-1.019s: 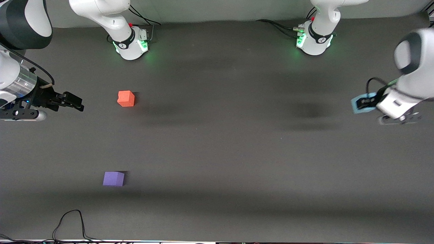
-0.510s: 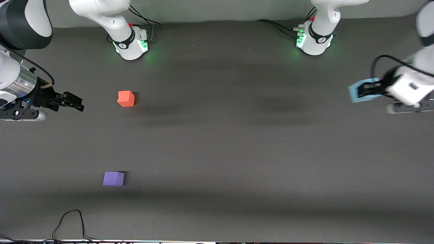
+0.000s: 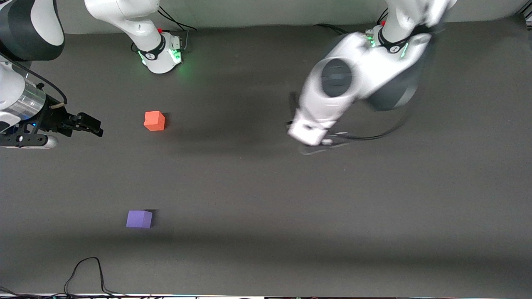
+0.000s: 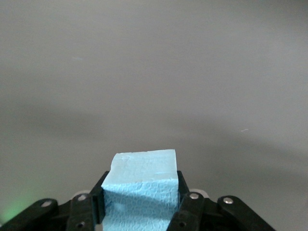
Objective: Place blue block between orange and purple blocks
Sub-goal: 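Lift the light blue block and carry it toward the table middle, then set the blue block down and open the left gripper, then grasp the blue block with the right gripper while the left gripper withdraws, then carry the blue block with the right gripper between orange and purple blocks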
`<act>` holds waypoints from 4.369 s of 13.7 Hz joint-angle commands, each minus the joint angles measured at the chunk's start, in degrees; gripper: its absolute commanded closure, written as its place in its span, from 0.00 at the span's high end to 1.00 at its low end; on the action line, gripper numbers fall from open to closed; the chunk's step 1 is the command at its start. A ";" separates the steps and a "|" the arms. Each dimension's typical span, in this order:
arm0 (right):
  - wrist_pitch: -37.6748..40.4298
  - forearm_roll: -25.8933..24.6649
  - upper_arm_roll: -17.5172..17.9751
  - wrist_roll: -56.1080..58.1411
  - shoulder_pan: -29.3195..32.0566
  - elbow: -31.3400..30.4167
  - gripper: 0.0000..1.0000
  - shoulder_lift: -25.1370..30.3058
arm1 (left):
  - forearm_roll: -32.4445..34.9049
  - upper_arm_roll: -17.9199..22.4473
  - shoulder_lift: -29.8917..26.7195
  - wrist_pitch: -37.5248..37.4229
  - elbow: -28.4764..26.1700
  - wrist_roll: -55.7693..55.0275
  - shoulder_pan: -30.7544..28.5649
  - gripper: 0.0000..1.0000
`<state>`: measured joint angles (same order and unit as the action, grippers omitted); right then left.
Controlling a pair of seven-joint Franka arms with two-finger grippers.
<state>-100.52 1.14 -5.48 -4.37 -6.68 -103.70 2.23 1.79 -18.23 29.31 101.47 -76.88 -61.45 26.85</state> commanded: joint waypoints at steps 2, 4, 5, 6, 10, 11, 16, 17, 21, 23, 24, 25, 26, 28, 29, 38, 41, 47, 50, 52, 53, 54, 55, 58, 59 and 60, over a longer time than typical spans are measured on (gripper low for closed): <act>-0.81 -0.26 -0.32 0.94 -0.35 -0.53 1.00 0.32 | 4.27 1.79 17.77 3.36 18.42 -8.50 9.35 0.50; -0.81 -0.17 -0.32 0.94 -0.35 -0.53 1.00 0.05 | 4.88 5.47 21.56 10.03 18.69 -12.80 14.61 0.50; -0.81 -0.17 -0.32 0.94 -0.35 -0.53 1.00 -0.30 | 4.89 8.10 23.93 12.07 19.74 -13.43 17.42 0.51; -0.81 -0.17 -0.32 0.94 -0.35 -0.53 1.00 -0.39 | 4.89 10.47 26.47 12.61 21.66 -13.52 20.15 0.51; -0.81 -0.08 -0.40 1.55 0.00 -0.45 1.00 -1.35 | 5.15 13.48 32.37 17.70 22.82 -16.95 23.51 0.54; -0.64 -0.08 -0.58 4.60 0.00 -0.53 1.00 -2.14 | 5.24 14.44 32.47 17.80 22.65 -17.04 23.86 0.72; -0.20 -0.08 -1.81 5.60 0.00 -0.36 1.00 -2.85 | 5.59 14.45 24.16 7.02 20.38 -15.81 20.63 1.00; 0.06 -0.08 -1.81 6.21 -0.09 -0.36 1.00 -2.76 | 5.24 14.19 19.43 5.25 16.80 -15.11 18.61 1.00; 0.86 1.75 -0.84 6.92 -5.60 -0.01 1.00 -3.02 | 0.33 14.10 -3.68 6.37 -5.42 0.12 8.16 1.00; -1.50 3.60 -0.67 5.17 -12.53 1.04 1.00 -4.60 | -0.03 14.19 -14.15 5.06 -13.97 9.54 0.88 1.00; -3.26 3.43 -0.67 3.24 -16.05 1.48 1.00 -5.74 | -0.04 14.19 -17.50 2.45 -15.74 14.46 -2.81 1.00; -4.67 3.60 -0.67 2.62 -18.78 2.10 1.00 -7.49 | -0.04 14.45 -19.45 -1.15 -15.67 18.86 -5.72 1.00; -7.12 3.78 -0.67 2.26 -21.77 2.28 1.00 -9.59 | -0.04 14.45 -21.38 -3.88 -15.67 22.47 -8.80 1.00; -13.79 3.78 -0.67 -0.89 -26.44 1.93 1.00 -13.81 | -0.04 14.45 -25.08 -6.45 -16.37 31.08 -13.81 1.00; -17.13 3.78 -0.67 -1.51 -28.11 1.58 1.00 -16.27 | -0.38 14.45 -26.57 -6.63 -17.24 33.91 -16.27 1.00; -46.58 4.13 -0.67 -14.44 -40.86 -8.60 1.00 -31.58 | 2.06 20.96 -34.41 -12.69 -22.97 58.88 -23.05 1.00; -51.00 4.05 -0.84 -14.27 -40.78 -10.29 1.00 -33.17 | 2.34 15.60 -34.50 -13.74 -22.53 59.43 -27.11 1.00; -47.41 3.87 -2.51 -12.16 -40.34 -10.03 0.97 -31.42 | 2.51 16.12 -34.24 -14.81 -20.33 59.51 -26.67 1.00; -45.99 3.87 -2.69 -11.89 -40.34 -9.67 1.00 -30.89 | 2.43 16.03 -34.06 -14.63 -19.19 59.95 -26.93 1.00; -46.08 3.87 -2.78 -11.80 -40.43 -9.76 1.00 -31.06 | 2.43 16.03 -33.79 -14.98 -18.66 59.95 -26.93 1.00; -46.17 3.87 -2.78 -11.80 -40.35 -9.76 1.00 -31.50 | 2.51 16.03 -34.06 -16.72 -18.75 59.78 -26.93 1.00; -46.25 3.87 -2.69 -11.89 -40.43 -9.85 1.00 -31.59 | 2.60 16.03 -34.06 -17.00 -18.49 59.95 -26.93 1.00; -46.43 3.96 -2.69 -11.89 -40.43 -9.85 1.00 -31.68 | 3.21 16.12 -33.97 -17.00 -18.40 60.13 -27.02 1.00; -46.96 3.96 -2.69 -12.07 -40.35 -10.11 0.97 -32.12 | 3.22 16.12 -33.88 -17.00 -17.87 59.87 -27.11 1.00; -46.87 4.05 -2.69 -12.33 -40.34 -10.20 0.92 -32.12 | 3.22 16.47 -33.97 -17.35 -17.78 60.13 -27.46 1.00; -46.78 4.05 -2.69 -12.68 -40.34 -10.29 0.72 -32.03 | 3.30 16.56 -33.80 -17.18 -17.87 60.04 -27.55 1.00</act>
<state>-147.23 4.15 -8.07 -17.65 -46.92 -113.36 -30.32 4.28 -1.66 -4.47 85.77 -95.88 -2.60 -0.02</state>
